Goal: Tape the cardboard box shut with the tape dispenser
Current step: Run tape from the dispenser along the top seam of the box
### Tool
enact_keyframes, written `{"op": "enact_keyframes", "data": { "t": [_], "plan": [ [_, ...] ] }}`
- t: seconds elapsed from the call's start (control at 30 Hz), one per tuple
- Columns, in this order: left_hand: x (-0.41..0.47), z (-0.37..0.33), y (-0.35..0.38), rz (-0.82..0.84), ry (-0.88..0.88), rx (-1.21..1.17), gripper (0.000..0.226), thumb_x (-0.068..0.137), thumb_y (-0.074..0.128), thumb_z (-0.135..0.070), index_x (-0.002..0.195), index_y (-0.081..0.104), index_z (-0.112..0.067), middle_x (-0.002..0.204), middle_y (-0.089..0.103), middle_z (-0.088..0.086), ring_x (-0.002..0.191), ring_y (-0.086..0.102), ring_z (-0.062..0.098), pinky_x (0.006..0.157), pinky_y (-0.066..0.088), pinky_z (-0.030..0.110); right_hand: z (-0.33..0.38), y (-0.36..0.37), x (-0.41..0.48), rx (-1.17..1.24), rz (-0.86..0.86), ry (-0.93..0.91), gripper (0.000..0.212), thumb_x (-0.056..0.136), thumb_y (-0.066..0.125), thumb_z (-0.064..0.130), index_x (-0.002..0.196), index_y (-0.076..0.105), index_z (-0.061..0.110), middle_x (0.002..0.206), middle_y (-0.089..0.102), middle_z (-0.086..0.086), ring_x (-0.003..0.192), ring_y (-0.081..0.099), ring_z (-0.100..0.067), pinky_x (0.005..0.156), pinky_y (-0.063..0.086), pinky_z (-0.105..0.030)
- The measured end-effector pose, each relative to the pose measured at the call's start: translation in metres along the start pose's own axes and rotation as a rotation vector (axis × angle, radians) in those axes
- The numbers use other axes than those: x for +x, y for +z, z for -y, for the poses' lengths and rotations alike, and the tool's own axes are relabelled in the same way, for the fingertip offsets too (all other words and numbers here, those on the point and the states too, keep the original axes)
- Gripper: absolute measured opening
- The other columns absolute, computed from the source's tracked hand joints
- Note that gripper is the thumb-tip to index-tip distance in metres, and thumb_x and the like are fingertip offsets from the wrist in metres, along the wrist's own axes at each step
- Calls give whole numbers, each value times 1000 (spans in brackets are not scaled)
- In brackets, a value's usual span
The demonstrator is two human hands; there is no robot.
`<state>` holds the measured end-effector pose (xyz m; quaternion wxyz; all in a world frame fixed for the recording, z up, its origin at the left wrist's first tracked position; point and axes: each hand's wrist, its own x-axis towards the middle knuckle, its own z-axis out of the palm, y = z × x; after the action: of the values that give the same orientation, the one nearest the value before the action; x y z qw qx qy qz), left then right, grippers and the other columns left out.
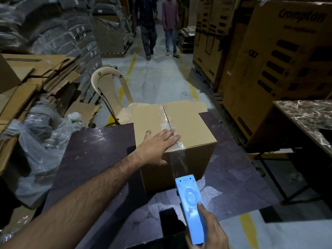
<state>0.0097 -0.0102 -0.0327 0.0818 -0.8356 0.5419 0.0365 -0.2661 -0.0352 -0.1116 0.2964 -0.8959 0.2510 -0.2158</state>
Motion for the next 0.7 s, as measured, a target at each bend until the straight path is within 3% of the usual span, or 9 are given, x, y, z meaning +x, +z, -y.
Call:
{"op": "enact_keyframes", "data": {
  "t": [0.13,0.3,0.47,0.6,0.7],
  "plan": [
    [0,1,-1,2,8,-6,104,81,70,-42,153,-4,-30,162,-10,-2,149,-1,20,113,10,64,-1,-4,4,25,-10,-52,85,52,80,32,128,42,34,70,59,-5,49,57,-19,52,44,-13],
    [-2,6,-1,-5,41,-56,102,81,68,-41,153,-3,-29,163,-8,-3,149,-1,18,114,7,62,3,-6,15,54,45,-47,83,55,81,39,130,45,33,79,62,0,60,62,-14,66,45,-9],
    [-3,14,-2,26,101,-101,102,80,65,-49,154,-2,-28,163,-9,-2,149,-3,17,114,2,60,19,-15,36,-99,122,-7,66,64,67,53,124,50,31,74,61,1,53,60,-16,46,46,-17],
    [-3,16,0,-2,120,-143,92,82,39,-71,154,1,-29,163,-6,-3,149,-3,14,116,0,59,36,-21,59,-191,181,15,63,79,52,58,135,38,34,103,62,-4,88,61,-21,69,48,-27],
    [-5,16,2,-23,91,-201,68,94,22,-61,153,4,-32,163,-3,-6,149,-2,10,117,-1,55,47,-25,80,-246,173,-10,53,82,50,54,129,44,28,100,63,-5,93,60,-24,70,45,-31]
  ]
}}
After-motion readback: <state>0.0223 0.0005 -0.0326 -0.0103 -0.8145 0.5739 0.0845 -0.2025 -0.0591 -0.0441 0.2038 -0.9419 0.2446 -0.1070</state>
